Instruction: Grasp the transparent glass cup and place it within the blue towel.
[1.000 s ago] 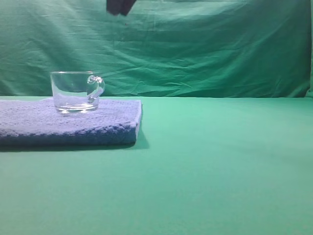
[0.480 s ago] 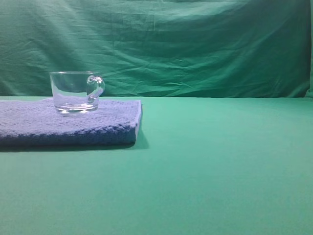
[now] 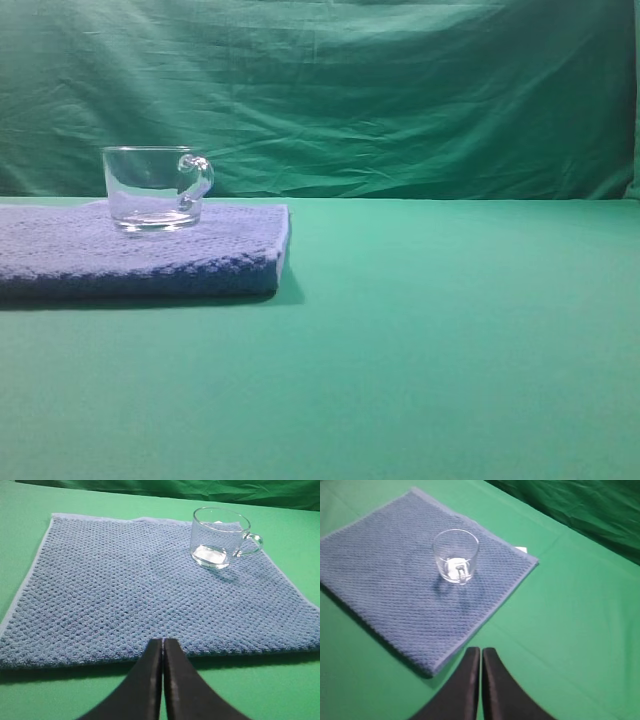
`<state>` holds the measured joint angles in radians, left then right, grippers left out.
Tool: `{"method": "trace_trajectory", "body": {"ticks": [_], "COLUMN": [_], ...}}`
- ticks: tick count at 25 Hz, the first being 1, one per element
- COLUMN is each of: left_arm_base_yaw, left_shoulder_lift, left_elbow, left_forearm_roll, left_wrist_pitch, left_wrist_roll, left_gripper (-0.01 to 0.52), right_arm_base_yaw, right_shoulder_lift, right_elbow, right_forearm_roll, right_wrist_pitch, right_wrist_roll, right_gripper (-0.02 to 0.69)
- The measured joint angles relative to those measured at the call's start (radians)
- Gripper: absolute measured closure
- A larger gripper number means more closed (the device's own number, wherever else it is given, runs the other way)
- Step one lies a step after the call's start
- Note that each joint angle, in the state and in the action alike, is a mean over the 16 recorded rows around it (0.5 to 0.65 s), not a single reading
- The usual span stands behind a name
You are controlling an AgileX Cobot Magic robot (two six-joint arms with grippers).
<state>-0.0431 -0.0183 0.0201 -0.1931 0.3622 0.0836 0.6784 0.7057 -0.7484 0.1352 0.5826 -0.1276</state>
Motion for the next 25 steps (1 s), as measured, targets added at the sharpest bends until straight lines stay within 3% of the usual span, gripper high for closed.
{"method": "trace_trajectory", "body": {"ticks": [14,25], "left_arm_base_yaw": [0.000,0.000], "left_shoulder_lift": [0.000,0.000], "left_elbow": [0.000,0.000], "left_forearm_roll": [0.000,0.000], "left_wrist_pitch": [0.000,0.000], "left_wrist_roll": [0.000,0.000], "left_gripper": [0.514,0.514], "right_arm_base_yaw": [-0.043,-0.342], "right_shoulder_lift": [-0.222,-0.424], "right_elbow": [0.070,0.257], "right_forearm_roll": [-0.096,-0.135], "right_wrist_pitch": [0.025,-0.058], "right_wrist_roll": [0.011,0.014], "right_gripper": [0.665,0.665]}}
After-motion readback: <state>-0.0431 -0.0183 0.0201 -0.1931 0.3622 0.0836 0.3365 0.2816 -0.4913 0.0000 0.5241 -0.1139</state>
